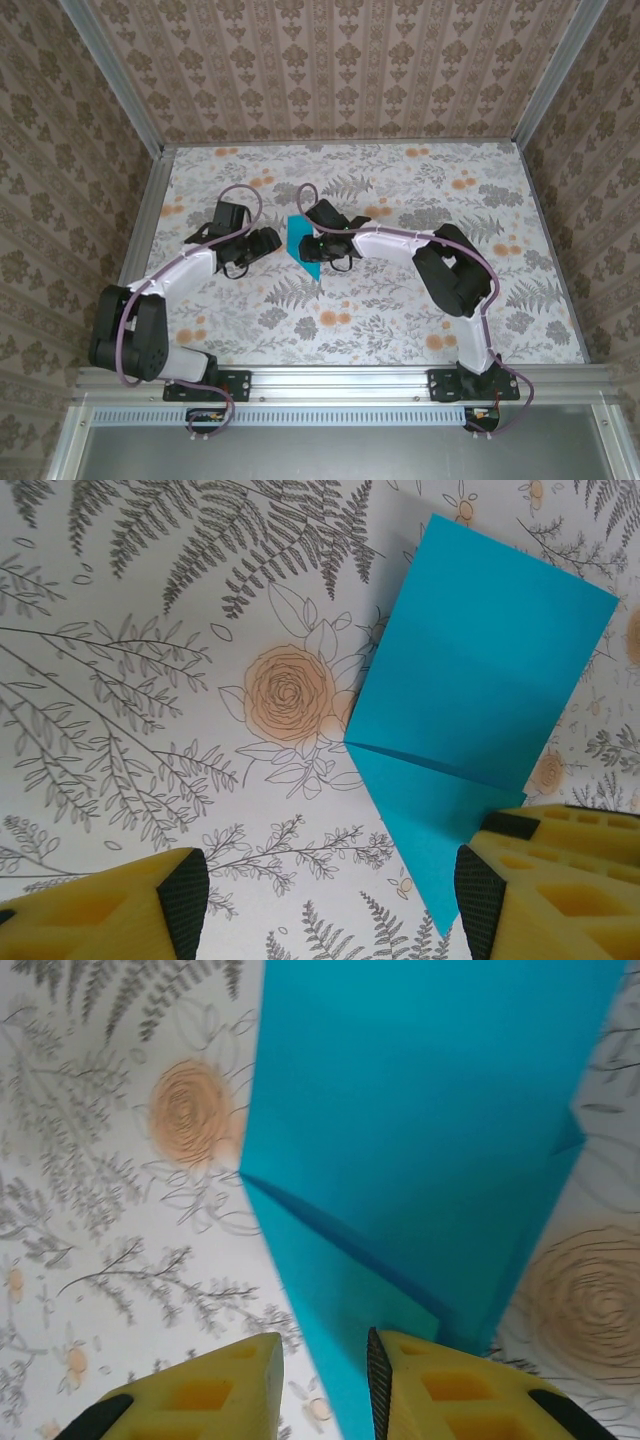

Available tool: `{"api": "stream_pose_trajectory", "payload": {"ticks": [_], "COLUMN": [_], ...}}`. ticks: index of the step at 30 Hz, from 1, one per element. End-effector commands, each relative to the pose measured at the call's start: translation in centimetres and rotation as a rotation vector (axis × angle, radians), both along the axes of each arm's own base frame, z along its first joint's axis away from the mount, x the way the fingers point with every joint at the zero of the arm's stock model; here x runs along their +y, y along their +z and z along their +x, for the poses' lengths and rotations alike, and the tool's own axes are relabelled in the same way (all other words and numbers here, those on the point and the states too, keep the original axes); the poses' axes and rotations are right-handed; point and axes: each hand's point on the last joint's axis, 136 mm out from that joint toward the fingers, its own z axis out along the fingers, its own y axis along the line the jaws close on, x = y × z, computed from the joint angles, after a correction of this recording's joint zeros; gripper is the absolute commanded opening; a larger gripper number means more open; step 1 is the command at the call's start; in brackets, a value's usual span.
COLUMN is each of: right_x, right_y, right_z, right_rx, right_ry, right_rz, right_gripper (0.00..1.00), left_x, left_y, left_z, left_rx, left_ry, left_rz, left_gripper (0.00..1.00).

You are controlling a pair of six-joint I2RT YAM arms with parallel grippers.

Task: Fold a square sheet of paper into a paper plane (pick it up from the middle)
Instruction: Fold the wing for the fifth time at the center of the table.

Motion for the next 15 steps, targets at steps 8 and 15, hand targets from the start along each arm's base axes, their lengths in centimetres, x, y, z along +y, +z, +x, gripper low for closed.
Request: {"api": "stream_pose_trajectory", "payload": {"ticks": [8, 15], "right_x": [-2.0, -3.2], "right_y": [-2.7, -3.5], "right_z": [0.2, 0.1], "right_rx": [0.063, 0.084], "right_ry": [-0.024, -0.052], "right_rz": [-0.034, -0.052], "right_gripper": [0.28, 0.23], "left_x": [-1.9, -3.6], "left_y": [-1.0, -1.7], "left_z": [0.1, 0.2], "left_rx": [0.03, 0.051], "left_ry": [-0.032, -0.063], "left_rz": [-0.11, -0.146], "left_gripper": [0.69, 0.68]}}
